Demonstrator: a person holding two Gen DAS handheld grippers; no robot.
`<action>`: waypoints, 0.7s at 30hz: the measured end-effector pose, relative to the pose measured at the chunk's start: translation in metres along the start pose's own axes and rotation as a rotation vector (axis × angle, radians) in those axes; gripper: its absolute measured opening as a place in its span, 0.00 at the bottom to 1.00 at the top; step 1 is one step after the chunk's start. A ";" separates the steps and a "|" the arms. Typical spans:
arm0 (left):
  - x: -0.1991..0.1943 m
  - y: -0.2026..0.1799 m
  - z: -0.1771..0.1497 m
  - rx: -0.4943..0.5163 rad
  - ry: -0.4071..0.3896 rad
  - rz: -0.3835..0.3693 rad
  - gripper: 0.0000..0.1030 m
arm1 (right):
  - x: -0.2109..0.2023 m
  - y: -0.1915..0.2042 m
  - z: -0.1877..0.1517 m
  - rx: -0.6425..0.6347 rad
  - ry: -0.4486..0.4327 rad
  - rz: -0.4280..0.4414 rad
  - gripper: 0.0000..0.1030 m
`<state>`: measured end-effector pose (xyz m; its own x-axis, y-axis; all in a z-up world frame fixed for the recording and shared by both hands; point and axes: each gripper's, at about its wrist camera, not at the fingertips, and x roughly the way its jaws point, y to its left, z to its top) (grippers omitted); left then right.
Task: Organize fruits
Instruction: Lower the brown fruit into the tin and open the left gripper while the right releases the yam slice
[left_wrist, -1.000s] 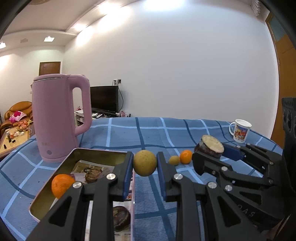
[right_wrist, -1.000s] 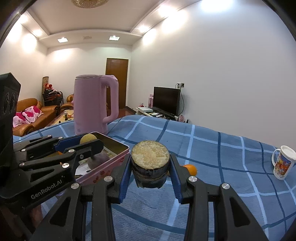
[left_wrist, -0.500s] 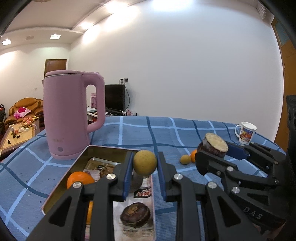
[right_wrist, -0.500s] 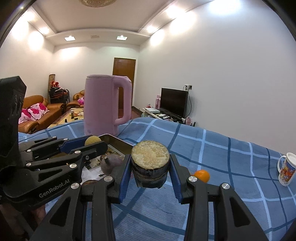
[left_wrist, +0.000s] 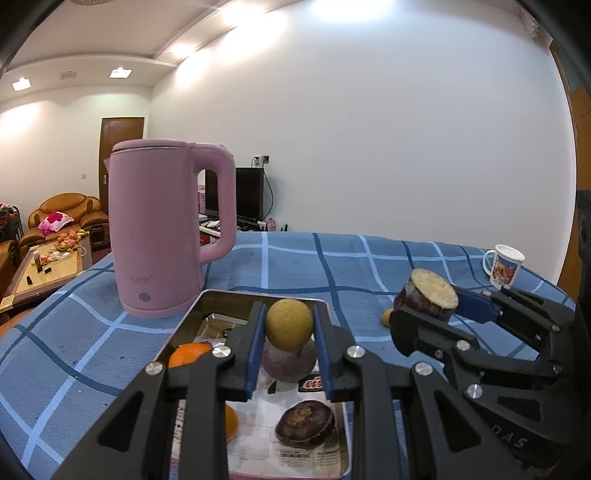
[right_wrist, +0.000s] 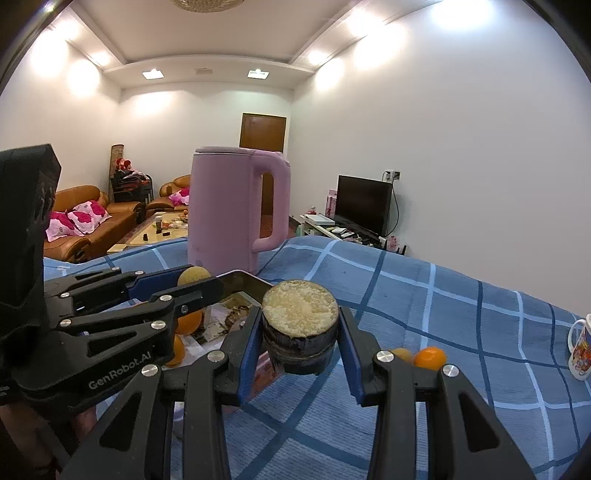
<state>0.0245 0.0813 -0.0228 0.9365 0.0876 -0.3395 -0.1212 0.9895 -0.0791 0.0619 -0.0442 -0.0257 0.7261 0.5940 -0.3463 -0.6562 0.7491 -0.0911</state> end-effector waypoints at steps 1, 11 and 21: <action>0.000 0.001 0.000 0.001 0.002 0.005 0.26 | 0.002 0.002 0.001 -0.002 0.001 0.003 0.41; 0.000 0.016 0.000 -0.006 0.017 0.037 0.26 | 0.010 0.014 0.007 -0.009 0.006 0.038 0.41; 0.003 0.049 -0.001 -0.055 0.052 0.092 0.26 | 0.023 0.031 0.010 -0.025 0.035 0.098 0.41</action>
<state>0.0211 0.1296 -0.0291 0.9025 0.1699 -0.3956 -0.2249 0.9696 -0.0966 0.0604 -0.0042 -0.0271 0.6510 0.6531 -0.3868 -0.7289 0.6801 -0.0783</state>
